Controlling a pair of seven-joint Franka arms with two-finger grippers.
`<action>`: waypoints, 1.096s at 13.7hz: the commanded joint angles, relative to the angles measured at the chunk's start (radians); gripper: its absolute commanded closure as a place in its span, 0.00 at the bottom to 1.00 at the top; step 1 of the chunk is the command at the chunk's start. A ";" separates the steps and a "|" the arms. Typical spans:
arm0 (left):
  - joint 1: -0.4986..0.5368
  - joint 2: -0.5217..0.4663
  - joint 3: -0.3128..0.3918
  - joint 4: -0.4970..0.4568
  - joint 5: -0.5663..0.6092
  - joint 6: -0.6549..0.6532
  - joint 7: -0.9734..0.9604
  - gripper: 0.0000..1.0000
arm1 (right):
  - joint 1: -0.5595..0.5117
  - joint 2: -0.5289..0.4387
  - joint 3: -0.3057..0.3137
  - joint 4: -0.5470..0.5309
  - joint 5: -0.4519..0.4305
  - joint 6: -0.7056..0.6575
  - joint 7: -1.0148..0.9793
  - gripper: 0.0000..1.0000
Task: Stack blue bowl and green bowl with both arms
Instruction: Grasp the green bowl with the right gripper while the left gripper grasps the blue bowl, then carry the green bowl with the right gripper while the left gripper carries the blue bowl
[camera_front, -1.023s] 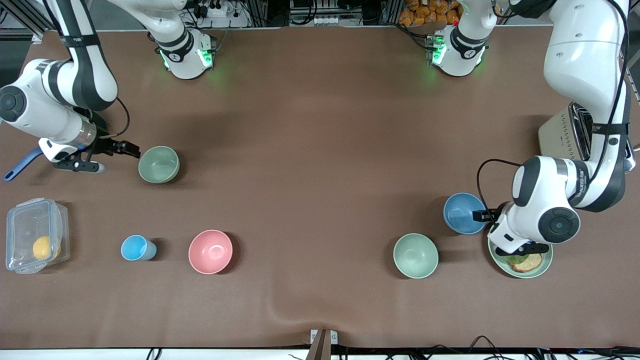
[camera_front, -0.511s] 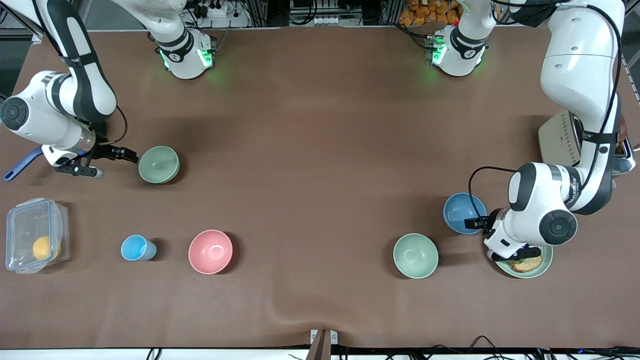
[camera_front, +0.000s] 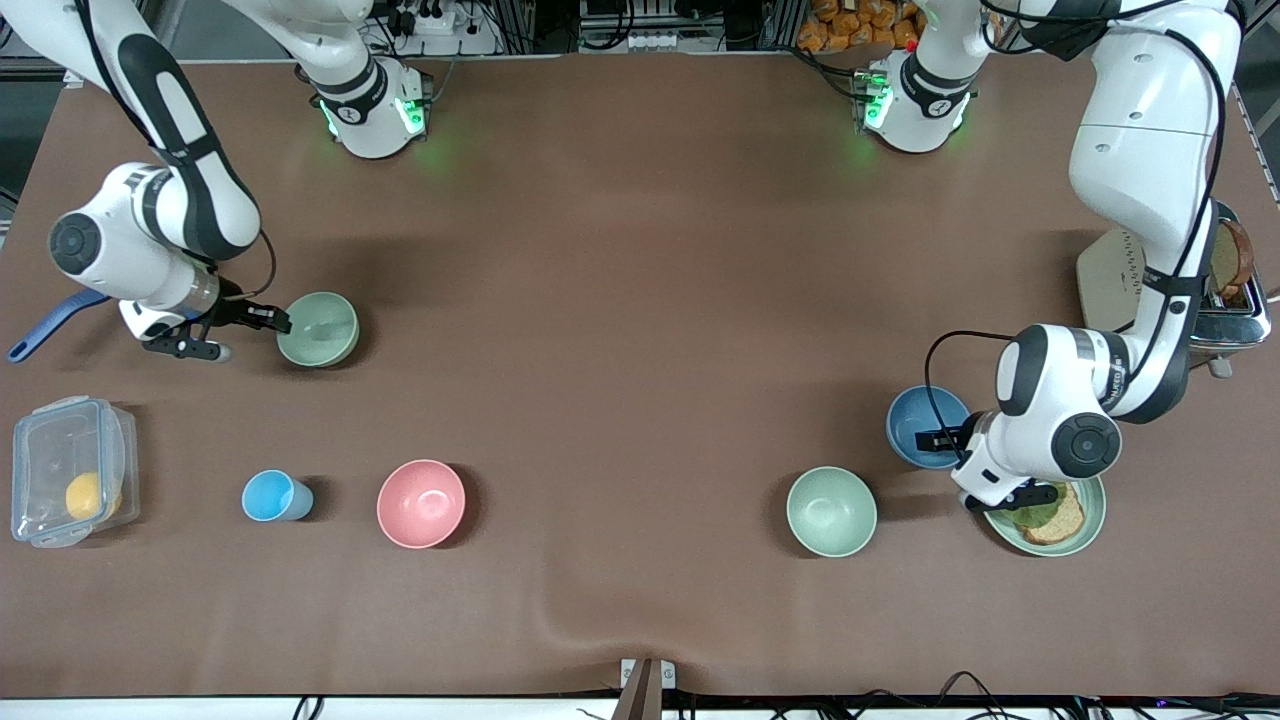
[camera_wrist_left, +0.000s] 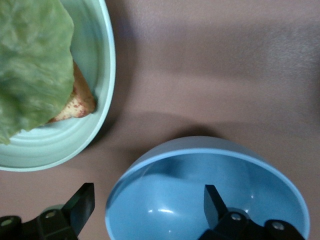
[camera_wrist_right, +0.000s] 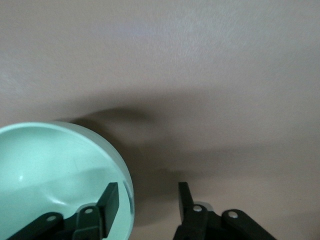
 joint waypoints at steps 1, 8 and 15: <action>0.003 -0.015 0.000 -0.023 -0.010 0.020 -0.037 1.00 | -0.019 -0.007 0.016 -0.014 0.018 0.008 -0.014 1.00; -0.002 -0.015 0.000 -0.028 -0.004 0.020 -0.040 1.00 | 0.011 -0.073 0.023 0.072 0.145 -0.270 -0.003 1.00; -0.002 -0.015 0.000 -0.028 -0.002 0.020 -0.040 1.00 | 0.189 -0.152 0.022 0.070 0.283 -0.341 0.187 1.00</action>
